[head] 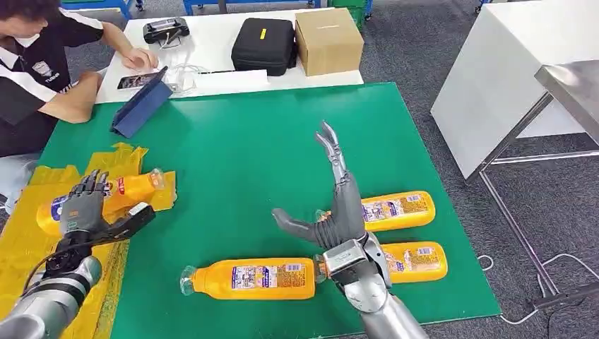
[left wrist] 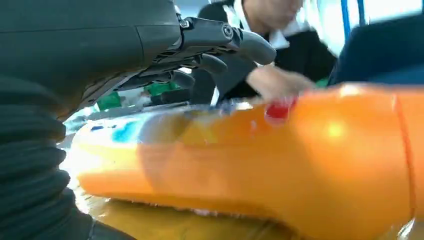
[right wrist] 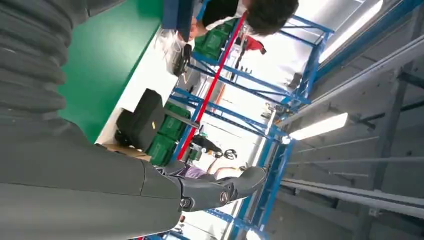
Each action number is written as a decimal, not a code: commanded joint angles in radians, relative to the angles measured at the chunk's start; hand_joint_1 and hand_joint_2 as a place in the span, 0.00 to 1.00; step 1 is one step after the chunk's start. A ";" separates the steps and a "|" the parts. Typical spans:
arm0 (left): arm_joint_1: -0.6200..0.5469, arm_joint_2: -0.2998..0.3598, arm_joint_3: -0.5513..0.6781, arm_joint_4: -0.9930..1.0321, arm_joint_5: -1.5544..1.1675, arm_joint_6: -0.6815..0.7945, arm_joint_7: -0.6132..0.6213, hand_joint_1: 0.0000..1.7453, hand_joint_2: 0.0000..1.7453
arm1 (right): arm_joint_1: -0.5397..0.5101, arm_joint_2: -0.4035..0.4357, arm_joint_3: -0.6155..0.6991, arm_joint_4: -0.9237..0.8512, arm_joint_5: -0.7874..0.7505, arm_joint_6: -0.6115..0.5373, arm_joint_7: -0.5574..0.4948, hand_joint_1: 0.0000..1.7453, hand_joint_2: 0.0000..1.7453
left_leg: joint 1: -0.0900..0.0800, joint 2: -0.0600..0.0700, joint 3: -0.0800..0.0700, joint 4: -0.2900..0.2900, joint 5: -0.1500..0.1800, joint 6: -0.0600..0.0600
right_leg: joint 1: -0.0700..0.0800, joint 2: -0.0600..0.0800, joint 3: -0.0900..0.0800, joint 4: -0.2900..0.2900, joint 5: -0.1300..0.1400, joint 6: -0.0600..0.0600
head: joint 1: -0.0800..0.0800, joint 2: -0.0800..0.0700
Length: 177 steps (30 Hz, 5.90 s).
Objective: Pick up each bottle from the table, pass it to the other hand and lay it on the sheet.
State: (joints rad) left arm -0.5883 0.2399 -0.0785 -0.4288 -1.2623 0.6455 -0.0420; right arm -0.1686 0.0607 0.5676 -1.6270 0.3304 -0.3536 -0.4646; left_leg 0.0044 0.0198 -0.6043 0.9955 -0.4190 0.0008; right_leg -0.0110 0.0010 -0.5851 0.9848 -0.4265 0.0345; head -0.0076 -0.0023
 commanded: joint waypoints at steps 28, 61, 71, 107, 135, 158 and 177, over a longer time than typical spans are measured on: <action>0.390 -0.178 0.015 -0.929 0.773 -0.309 -0.577 0.00 1.00 | -0.070 -0.207 0.235 0.091 0.360 0.212 0.090 0.00 1.00 | 0.000 -0.002 0.003 0.001 -0.002 0.000 | 0.001 -0.001 0.005 -0.002 -0.001 -0.001 | 0.000 0.000; 0.309 -0.254 -0.025 -0.805 0.847 -0.354 -0.585 0.00 1.00 | -0.369 -0.245 0.594 0.462 0.538 0.373 0.211 0.00 1.00 | 0.000 -0.004 0.004 0.000 -0.001 0.000 | 0.000 -0.002 0.005 -0.001 0.000 -0.001 | 0.000 0.000; 0.318 -0.260 -0.029 -0.802 0.861 -0.351 -0.583 0.00 1.00 | -0.388 -0.234 0.619 0.518 0.554 0.372 0.268 0.00 1.00 | 0.000 -0.003 0.003 0.001 -0.001 0.000 | 0.000 -0.001 0.005 -0.001 -0.001 -0.001 | 0.000 0.000; 0.355 -0.273 -0.023 -0.861 0.840 -0.369 -0.551 0.00 1.00 | -0.281 -0.048 0.414 0.654 0.841 0.145 0.499 0.00 1.00 | 0.001 -0.003 0.004 0.001 -0.002 0.000 | 0.001 -0.001 0.005 -0.001 -0.001 -0.001 | 0.000 0.000; 0.369 -0.286 -0.027 -0.861 0.843 -0.383 -0.543 0.00 1.00 | -0.374 0.040 0.373 0.982 0.857 0.278 0.538 0.45 1.00 | 0.000 -0.004 0.007 0.000 0.000 0.000 | 0.000 -0.003 0.008 -0.002 0.000 0.000 | 0.000 0.000; 0.389 -0.283 -0.097 -0.899 0.819 -0.432 -0.499 0.00 1.00 | -0.203 0.060 0.126 0.697 0.683 -0.077 0.457 1.00 1.00 | 0.000 -0.005 0.005 0.000 -0.001 0.000 | 0.001 -0.004 0.007 -0.001 -0.001 -0.001 | 0.000 0.000; 0.389 -0.287 -0.183 -0.991 0.887 -0.498 -0.466 0.00 1.00 | -0.137 0.126 -0.124 0.650 0.524 -0.246 0.306 1.00 1.00 | 0.001 -0.003 0.004 0.001 -0.002 0.000 | 0.001 -0.002 0.006 -0.001 -0.001 -0.001 | 0.000 0.000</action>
State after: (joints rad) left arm -0.1811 -0.0500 -0.2342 -1.4130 -0.3971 0.1614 -0.5131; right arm -0.2874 0.1747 0.4925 -0.9846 0.8637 -0.6207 -0.1530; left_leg 0.0039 0.0192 -0.6030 0.9957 -0.4192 0.0010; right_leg -0.0111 0.0005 -0.5829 0.9840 -0.4264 0.0347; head -0.0076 -0.0023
